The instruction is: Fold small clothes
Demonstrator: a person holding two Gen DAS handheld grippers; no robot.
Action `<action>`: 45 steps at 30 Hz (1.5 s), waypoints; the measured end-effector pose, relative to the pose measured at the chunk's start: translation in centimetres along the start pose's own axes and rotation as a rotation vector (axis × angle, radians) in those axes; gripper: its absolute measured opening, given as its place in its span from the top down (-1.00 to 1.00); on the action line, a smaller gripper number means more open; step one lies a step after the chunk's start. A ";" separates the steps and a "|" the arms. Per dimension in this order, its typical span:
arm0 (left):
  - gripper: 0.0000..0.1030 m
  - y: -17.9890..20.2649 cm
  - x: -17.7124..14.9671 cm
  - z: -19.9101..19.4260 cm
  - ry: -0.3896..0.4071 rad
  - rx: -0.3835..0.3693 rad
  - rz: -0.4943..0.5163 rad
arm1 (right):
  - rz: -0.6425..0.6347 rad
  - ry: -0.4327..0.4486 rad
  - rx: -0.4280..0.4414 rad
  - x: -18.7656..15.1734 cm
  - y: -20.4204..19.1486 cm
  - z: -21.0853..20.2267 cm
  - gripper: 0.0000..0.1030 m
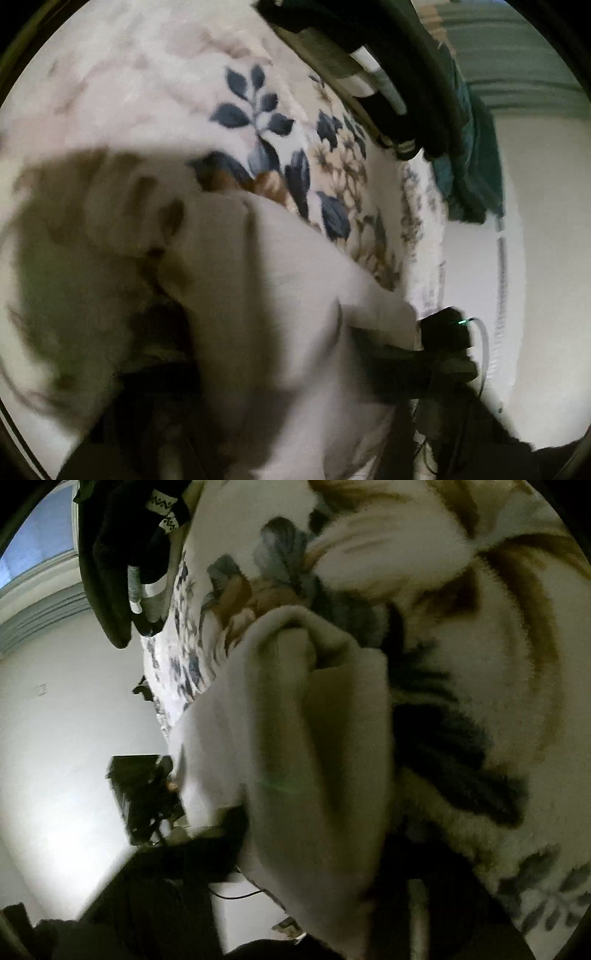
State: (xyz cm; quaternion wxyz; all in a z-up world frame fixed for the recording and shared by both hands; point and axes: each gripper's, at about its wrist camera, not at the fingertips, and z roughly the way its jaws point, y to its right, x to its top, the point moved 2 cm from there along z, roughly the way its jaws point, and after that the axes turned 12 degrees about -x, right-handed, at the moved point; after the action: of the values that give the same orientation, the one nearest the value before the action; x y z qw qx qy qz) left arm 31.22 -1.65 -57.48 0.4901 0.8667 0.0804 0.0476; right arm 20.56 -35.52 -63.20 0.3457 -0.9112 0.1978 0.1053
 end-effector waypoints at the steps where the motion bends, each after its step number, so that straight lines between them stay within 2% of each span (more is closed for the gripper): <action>1: 0.63 0.2 0.1 -0.1 0.009 0.005 0.000 | -0.001 0.013 -0.001 -0.1 -0.4 -0.4 0.51; 7: 0.64 3.8 1.1 -2.0 0.013 0.044 0.059 | -0.034 0.057 -0.023 -0.9 -4.3 -3.8 0.57; 13: 0.63 9.7 5.2 -5.7 0.051 0.051 0.122 | -0.076 0.125 -0.007 0.8 -10.5 -10.1 0.58; 18: 0.62 15.7 13.0 -6.9 0.113 0.063 0.182 | -0.152 0.195 -0.022 6.3 -18.2 -15.4 0.58; 22: 0.61 18.7 20.3 -6.7 0.169 0.074 0.233 | -0.190 0.258 -0.031 12.9 -24.0 -17.9 0.58; 27: 0.58 18.5 28.5 -5.4 0.183 0.134 0.280 | -0.211 0.288 -0.081 21.1 -28.8 -17.5 0.58; 28: 0.54 18.1 29.3 -5.1 0.180 0.149 0.282 | -0.209 0.294 -0.107 22.8 -29.3 -17.0 0.58; 30: 0.51 16.7 31.6 -3.8 0.158 0.217 0.281 | -0.211 0.289 -0.140 24.5 -29.4 -16.4 0.58; 33: 0.39 14.7 32.9 -1.9 0.114 0.327 0.254 | -0.200 0.275 -0.214 26.3 -29.9 -14.5 0.57; 35: 0.17 14.6 32.9 -1.6 0.123 0.381 0.276 | -0.198 0.280 -0.260 26.8 -30.1 -14.2 0.45; 36: 0.15 14.8 32.9 -1.7 0.139 0.402 0.288 | -0.199 0.290 -0.308 26.7 -30.2 -14.3 0.42; 37: 0.00 14.9 32.8 -1.9 0.154 0.420 0.300 | -0.210 0.308 -0.334 26.7 -30.2 -14.1 0.25; 38: -0.10 15.1 32.5 -2.0 0.171 0.445 0.311 | -0.219 0.320 -0.379 26.3 -30.2 -14.1 0.19; 39: -0.30 15.3 32.2 -2.2 0.188 0.473 0.324 | -0.235 0.337 -0.458 25.9 -30.5 -14.1 0.15; 41: -0.69 15.5 31.6 -2.3 0.205 0.513 0.337 | -0.255 0.377 -0.603 25.2 -30.9 -14.1 -0.21; 43: -0.98 15.8 30.9 -2.4 0.214 0.564 0.350 | -0.273 0.428 -0.755 24.0 -31.1 -13.9 -0.34; 45: -0.99 16.0 29.5 -2.7 0.221 0.602 0.358 | -0.269 0.455 -0.819 22.4 -30.8 -13.7 -0.60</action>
State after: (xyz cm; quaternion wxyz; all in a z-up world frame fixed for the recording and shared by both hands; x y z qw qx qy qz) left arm 61.28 -1.98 -42.26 0.1852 0.9621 -0.0094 0.2001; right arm 54.87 -30.13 -42.30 -0.0825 -0.9897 0.0911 -0.0730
